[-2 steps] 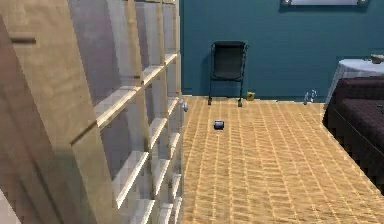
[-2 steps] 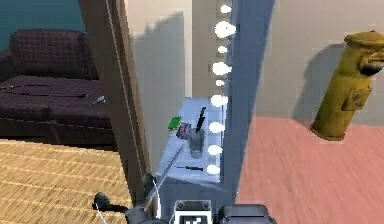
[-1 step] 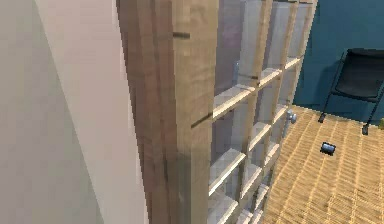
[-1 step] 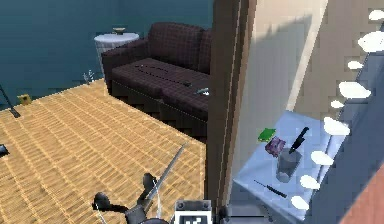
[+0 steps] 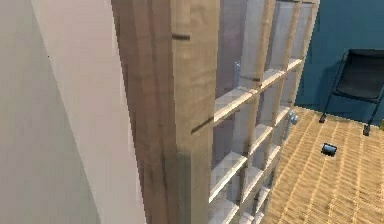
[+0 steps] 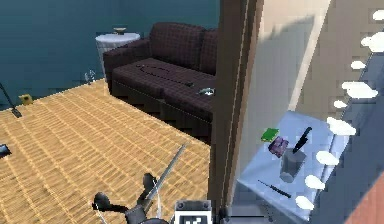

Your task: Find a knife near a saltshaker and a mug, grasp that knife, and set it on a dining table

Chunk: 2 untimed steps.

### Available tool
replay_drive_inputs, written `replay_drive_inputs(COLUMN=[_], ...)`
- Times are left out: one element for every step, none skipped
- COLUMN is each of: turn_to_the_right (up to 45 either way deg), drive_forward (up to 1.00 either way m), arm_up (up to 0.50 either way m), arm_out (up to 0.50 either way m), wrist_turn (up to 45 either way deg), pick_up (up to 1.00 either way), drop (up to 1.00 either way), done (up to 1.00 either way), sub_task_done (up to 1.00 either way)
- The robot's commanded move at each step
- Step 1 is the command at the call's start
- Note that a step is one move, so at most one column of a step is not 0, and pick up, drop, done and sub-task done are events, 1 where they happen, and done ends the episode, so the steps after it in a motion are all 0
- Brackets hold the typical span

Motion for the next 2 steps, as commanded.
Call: replay_drive_inputs(turn_to_the_right=[45.0, 45.0], drive_forward=[0.00, 0.00], arm_up=[0.00, 0.00], arm_out=[0.00, 0.00], wrist_turn=[0.0, 0.0], pick_up=[0.00, 0.00], drop=[0.00, 0.00], done=[0.00, 0.00], sub_task_done=[0.00, 0.00])
